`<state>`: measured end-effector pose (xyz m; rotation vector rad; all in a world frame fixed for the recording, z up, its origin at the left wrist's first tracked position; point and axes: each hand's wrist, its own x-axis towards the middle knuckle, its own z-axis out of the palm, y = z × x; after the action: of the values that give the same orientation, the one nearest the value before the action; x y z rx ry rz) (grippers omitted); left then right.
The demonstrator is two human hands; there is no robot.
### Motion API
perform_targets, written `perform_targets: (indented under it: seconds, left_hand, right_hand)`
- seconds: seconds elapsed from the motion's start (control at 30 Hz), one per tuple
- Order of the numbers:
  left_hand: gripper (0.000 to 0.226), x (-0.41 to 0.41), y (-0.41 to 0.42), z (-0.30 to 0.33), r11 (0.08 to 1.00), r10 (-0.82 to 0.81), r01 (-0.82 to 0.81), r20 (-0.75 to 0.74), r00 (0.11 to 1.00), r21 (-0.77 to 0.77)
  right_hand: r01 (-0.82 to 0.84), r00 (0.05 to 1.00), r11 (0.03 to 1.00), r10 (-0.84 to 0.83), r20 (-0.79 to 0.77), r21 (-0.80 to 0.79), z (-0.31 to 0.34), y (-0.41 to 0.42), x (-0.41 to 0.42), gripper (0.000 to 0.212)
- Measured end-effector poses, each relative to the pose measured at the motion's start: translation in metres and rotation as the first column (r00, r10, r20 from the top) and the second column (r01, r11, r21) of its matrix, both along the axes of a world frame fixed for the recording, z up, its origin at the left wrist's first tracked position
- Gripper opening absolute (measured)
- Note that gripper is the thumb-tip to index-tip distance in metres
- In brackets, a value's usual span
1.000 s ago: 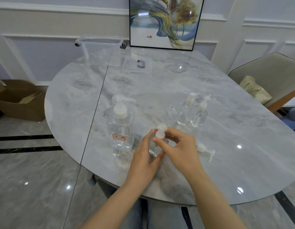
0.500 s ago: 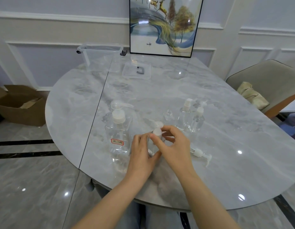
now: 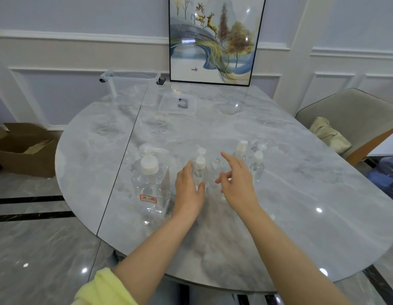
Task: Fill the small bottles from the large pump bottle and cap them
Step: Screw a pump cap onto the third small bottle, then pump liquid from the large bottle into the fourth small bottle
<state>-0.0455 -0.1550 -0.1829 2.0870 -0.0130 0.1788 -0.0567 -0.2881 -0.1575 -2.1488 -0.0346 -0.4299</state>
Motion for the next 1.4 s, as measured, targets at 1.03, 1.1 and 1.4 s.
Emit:
perform_targets:
  seconds: [1.03,1.1,1.4]
  left_hand:
    - [0.051,-0.096,0.026,-0.011,0.978,-0.114,0.125,0.076,0.991,-0.168]
    - [0.045,-0.100,0.031,-0.013,0.979,-0.118,0.128,0.071,0.990,-0.157]
    - [0.050,-0.108,0.048,-0.012,0.981,-0.181,0.185,0.071,0.981,-0.055]
  right_hand:
    - [-0.047,0.992,0.988,0.029,-0.126,-0.145,0.020,0.015,-0.068,0.043]
    - [-0.062,0.988,0.993,0.046,-0.149,-0.103,0.015,0.016,-0.074,0.042]
    - [-0.186,0.927,0.960,0.242,-0.286,0.209,-0.004,0.008,-0.097,0.040]
